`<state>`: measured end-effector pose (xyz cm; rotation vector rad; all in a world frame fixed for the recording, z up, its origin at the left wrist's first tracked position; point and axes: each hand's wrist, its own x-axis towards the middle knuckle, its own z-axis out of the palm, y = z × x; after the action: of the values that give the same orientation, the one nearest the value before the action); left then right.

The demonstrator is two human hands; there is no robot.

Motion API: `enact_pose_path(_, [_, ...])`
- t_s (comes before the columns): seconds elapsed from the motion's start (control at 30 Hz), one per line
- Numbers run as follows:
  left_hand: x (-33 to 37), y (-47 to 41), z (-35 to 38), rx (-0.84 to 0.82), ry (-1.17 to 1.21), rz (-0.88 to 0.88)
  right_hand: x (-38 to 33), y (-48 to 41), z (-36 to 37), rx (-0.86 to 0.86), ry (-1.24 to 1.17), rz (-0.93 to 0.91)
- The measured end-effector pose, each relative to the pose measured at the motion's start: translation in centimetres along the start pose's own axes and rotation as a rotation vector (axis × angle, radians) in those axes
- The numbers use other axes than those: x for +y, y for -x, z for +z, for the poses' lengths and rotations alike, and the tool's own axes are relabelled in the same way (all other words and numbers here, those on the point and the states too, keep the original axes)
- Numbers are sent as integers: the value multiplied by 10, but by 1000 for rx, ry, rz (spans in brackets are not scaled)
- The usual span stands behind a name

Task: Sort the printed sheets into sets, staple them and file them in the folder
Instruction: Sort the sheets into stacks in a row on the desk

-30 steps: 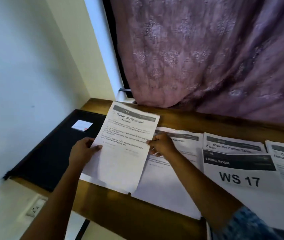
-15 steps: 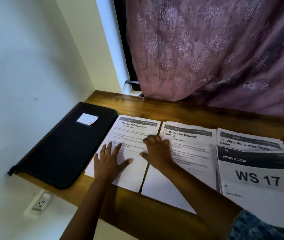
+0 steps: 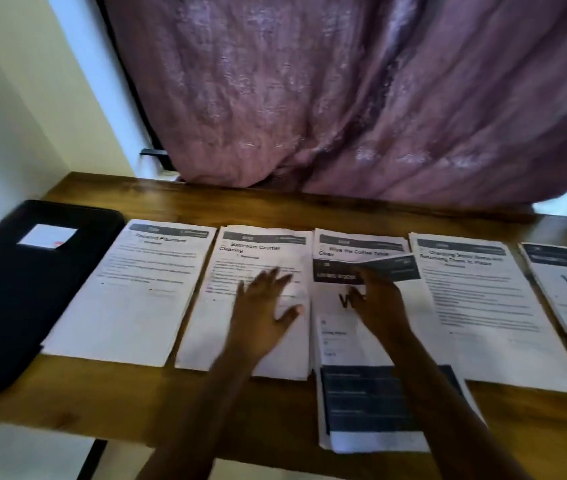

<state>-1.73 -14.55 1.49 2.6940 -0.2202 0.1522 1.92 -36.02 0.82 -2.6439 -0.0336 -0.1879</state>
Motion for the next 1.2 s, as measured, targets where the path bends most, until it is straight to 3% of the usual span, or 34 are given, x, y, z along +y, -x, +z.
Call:
enact_pose_path(0.1, [67,-6,45,-162,-47,81,54,-5,-19,-68,166,173])
enact_pose_path(0.23, [80,0,75,-262,-39,70,83,-3,-27,-245,199,130])
enact_pose_path(0.37, [73,3,82,-251,-31,92,77,10,-33,-218,130,98])
enact_pose_path(0.43, [72,1,82,-239,-27,104,69,16,-40,-142,37,123])
enact_pose_path(0.57, [71,1,83,-203,-24,123,66,30,-57,94,-319,424])
enact_pose_path(0.7, [83,0,82,-102,39,19,82,35,-68,20,-564,448])
enact_pose_path(0.77, [96,-4,78,19,177,-58,95,32,-82,1,-660,414])
enact_pose_path(0.87, [136,-19,70,135,703,-165,128,21,-122,24,-703,374])
enact_pose_path(1.0, [215,-55,77,-40,1137,-283,197,7,-184,100,-855,420])
enact_pose_path(1.13, [294,-94,121,-125,1085,-149,284,-4,-227,211,-672,480])
enact_pose_path(1.2, [329,-111,149,-140,921,-69,323,-8,-240,251,-541,523])
